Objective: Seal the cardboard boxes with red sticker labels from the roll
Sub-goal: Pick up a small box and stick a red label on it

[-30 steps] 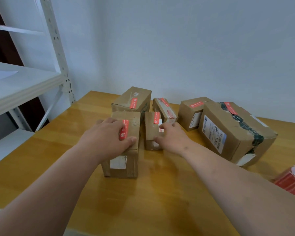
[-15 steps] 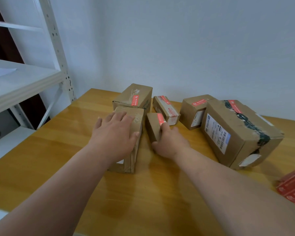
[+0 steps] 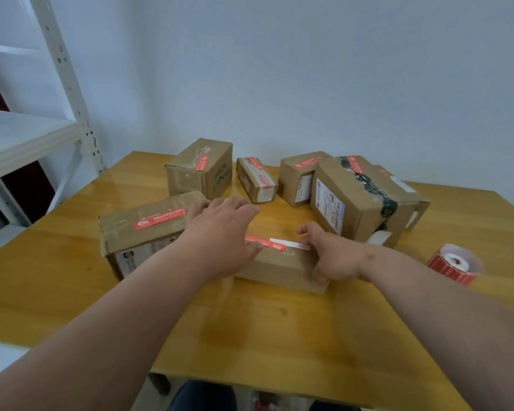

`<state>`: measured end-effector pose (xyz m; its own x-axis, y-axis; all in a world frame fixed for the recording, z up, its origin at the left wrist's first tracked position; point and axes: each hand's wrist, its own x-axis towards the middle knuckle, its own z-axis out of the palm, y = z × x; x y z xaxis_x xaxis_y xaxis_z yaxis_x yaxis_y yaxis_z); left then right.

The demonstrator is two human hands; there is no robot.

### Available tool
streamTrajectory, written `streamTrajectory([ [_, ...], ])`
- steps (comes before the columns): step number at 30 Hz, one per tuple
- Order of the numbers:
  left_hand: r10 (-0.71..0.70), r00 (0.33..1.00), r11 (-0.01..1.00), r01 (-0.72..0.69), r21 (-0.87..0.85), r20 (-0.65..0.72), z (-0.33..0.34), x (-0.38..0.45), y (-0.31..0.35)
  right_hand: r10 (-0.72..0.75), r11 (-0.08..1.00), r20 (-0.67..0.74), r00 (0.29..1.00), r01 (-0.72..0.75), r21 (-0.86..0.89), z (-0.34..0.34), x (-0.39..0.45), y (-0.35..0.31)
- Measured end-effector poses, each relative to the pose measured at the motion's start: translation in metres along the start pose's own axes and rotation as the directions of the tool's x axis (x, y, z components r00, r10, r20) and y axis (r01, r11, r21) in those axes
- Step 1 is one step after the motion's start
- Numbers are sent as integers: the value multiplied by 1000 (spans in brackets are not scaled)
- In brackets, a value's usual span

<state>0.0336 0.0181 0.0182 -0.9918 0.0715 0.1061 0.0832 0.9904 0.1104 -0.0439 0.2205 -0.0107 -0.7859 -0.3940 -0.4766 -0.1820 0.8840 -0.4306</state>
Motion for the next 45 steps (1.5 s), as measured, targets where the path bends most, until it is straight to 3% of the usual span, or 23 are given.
streamTrajectory([
  [4, 20, 988, 994, -36, 103, 151, 20, -7, 11, -25, 996, 12, 1000, 26, -85, 4, -19, 12],
  [12, 57, 971, 973, -107, 206, 233, 35, -6, 27, -61, 991, 10, 998, 62, -118, 6, -34, 27],
  [20, 46, 962, 985, -89, 149, 271, 46, -1, 28, -112, 993, -22, 993, 111, -39, 6, -35, 31],
  [26, 10, 959, 994, -39, 99, 285, 48, 3, 28, -219, 975, -259, 941, 203, -87, 7, -25, 29],
  [41, 15, 949, 999, -5, -34, 314, 51, 8, 20, -385, 866, -181, 905, 287, -410, 9, -23, 13],
  [45, 16, 948, 999, 1, -52, 319, 51, 7, 18, -402, 855, -173, 899, 302, -422, 9, -22, 13],
])
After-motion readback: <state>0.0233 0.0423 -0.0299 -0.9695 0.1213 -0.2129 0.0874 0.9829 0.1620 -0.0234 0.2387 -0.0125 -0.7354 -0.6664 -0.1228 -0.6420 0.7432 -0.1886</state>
